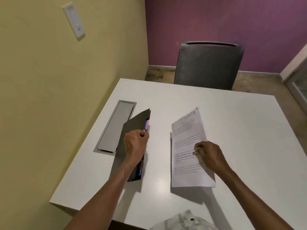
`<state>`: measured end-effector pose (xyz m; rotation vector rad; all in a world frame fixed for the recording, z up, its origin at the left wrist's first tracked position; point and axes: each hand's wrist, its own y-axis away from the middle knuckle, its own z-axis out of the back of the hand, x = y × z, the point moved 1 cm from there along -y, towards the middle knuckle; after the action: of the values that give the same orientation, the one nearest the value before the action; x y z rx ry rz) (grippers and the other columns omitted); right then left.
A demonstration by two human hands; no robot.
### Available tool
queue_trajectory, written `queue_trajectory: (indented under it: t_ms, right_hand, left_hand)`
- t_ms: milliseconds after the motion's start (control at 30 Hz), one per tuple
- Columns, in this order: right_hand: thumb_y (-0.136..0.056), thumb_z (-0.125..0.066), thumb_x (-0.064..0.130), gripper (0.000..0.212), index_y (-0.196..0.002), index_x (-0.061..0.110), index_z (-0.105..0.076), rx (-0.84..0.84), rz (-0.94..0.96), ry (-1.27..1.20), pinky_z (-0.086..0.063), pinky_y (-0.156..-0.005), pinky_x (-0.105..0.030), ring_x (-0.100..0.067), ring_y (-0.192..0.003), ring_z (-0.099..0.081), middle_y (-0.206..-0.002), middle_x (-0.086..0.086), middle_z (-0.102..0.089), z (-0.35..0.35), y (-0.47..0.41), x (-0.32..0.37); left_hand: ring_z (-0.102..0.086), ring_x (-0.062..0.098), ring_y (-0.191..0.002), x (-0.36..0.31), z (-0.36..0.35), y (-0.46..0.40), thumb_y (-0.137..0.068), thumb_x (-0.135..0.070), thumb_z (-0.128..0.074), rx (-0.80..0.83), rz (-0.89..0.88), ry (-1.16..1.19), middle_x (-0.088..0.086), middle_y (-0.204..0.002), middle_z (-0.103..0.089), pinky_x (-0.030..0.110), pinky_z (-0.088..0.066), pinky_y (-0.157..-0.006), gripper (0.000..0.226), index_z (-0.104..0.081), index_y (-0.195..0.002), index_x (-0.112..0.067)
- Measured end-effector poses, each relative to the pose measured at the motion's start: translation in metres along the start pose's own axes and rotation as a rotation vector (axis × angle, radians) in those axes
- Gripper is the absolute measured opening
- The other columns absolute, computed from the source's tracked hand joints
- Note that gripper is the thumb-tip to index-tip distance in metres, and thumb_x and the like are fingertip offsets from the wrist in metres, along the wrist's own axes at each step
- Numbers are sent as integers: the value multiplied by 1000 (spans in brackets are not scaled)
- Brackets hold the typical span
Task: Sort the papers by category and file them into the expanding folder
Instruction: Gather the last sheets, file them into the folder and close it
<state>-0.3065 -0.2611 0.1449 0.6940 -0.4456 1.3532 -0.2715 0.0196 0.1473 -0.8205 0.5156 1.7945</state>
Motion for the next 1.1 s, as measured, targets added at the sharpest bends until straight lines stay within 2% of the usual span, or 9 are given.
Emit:
queue_trajectory:
  t_ms: [167, 267, 367, 433, 500, 633, 767, 933, 1100]
  right_hand:
    - [-85, -55, 64, 61, -97, 5, -68, 38, 74, 188, -57, -74, -40, -24, -86, -66, -103, -3, -67, 12, -9, 32]
    - [-76, -47, 80, 73, -77, 9, -65, 30, 131, 241, -54, -58, -36, -19, -66, -60, -82, -2, -65, 13, -8, 48]
    - [-78, -52, 63, 53, -58, 13, -46, 42, 155, 209, -32, -46, -29, -18, -55, -47, -62, 0, -50, 15, -5, 57]
    - [-84, -53, 34, 35, -57, 18, -38, 26, 153, 216, -26, -46, -25, -20, -57, -46, -65, 0, -48, 14, -5, 56]
    - [-90, -47, 20, 32, -59, 19, -39, -12, 130, 222, -25, -45, -23, -21, -60, -49, -69, -2, -52, 14, -7, 49]
    - [-96, -40, 22, 38, -58, 20, -39, -46, 55, 147, -31, -48, -26, -18, -58, -48, -66, 0, -51, 17, -10, 38]
    - [-99, -37, 22, 40, -61, 16, -44, -53, -40, 59, -34, -49, -23, -11, -56, -49, -62, 4, -50, 23, -14, 28]
    - [-102, -36, 22, 44, -58, 16, -42, -72, -89, 13, -30, -46, -21, -8, -53, -46, -59, 3, -49, 31, -16, 16]
    - [-101, -37, 23, 43, -60, 16, -44, -47, -91, -15, -36, -52, -28, -13, -55, -48, -60, 2, -50, 35, -20, 9]
  left_hand:
    - [-48, 7, -42, -66, -15, 20, -85, -23, -70, 42, -48, 141, 1, -48, -62, 20, -39, -43, 31, -71, -57, -9]
    - [-49, 9, -44, -93, -28, 31, -81, -22, -71, 101, -64, 158, 3, -50, -64, 22, -41, -42, 25, -73, -60, -9]
    - [-45, 10, -45, -109, -43, 39, -77, -21, -68, 155, -88, 156, 12, -53, -63, 38, -48, -51, 24, -69, -57, -6]
    - [-48, 10, -45, -114, -52, 47, -77, -21, -68, 185, -123, 173, 10, -52, -63, 39, -49, -52, 26, -68, -56, -6]
    - [-57, 12, -48, -119, -55, 53, -79, -24, -69, 214, -164, 218, 6, -55, -66, 38, -53, -55, 25, -71, -59, -9]
    - [-70, 8, -66, -118, -57, 61, -89, -31, -70, 279, -155, 415, -8, -69, -73, 27, -58, -69, 22, -77, -73, -17]
    - [-67, 10, -93, -93, -62, 59, -92, -34, -66, 103, 3, 431, -13, -94, -72, 30, -55, -81, 13, -69, -91, -21]
    - [-51, 22, -122, -65, -77, 49, -81, -53, -73, 251, 125, 165, 4, -134, -53, 39, -46, -101, 68, -47, -132, -16]
    - [-46, 26, -131, -70, -87, 49, -76, -62, -72, 367, 155, 182, 9, -147, -42, 38, -42, -104, 95, -30, -146, -13]
